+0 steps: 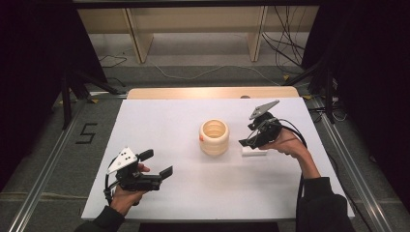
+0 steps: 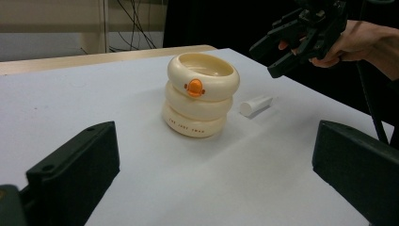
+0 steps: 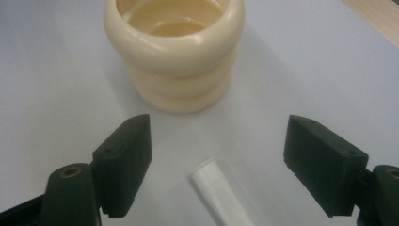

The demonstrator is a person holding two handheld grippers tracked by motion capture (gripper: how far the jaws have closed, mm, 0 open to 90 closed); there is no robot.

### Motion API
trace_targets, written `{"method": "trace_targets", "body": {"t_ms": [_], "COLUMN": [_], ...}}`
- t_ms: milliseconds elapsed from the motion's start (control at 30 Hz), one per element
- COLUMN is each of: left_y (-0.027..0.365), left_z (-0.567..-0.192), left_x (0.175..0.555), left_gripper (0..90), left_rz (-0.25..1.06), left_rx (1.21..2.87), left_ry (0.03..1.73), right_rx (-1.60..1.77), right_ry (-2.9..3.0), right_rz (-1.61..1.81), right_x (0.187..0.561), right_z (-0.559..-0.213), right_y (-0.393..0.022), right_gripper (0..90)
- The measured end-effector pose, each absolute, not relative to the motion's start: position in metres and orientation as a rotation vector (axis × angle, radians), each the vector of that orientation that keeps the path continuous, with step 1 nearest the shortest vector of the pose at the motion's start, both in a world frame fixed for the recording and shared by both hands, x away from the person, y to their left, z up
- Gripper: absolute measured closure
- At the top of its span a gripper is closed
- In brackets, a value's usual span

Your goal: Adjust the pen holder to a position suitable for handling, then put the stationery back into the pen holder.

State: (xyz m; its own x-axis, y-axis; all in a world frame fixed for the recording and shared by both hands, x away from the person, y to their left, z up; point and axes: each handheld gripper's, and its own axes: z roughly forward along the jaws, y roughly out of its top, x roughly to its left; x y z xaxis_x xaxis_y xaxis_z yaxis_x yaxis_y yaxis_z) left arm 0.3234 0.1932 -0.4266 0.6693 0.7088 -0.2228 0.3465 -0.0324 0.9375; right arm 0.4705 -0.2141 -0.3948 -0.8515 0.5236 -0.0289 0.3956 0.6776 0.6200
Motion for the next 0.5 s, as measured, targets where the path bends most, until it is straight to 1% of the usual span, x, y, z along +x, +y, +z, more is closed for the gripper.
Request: {"method": "trace_targets", "body": {"t_ms": [500], "left_y": [0.195], "left_z": [-0.426], "left_x": [0.322], "left_gripper": [0.4], "left_rz": [0.362], "left_rx": [1.63], "left_ry": [0.88], "right_rx": [0.729], "right_ry": [2.748], "right_rz": [0.701], "right_x": [0.474], "right_z": [-0.413], "right_y": [-0.212], "right_gripper": [25.4]}}
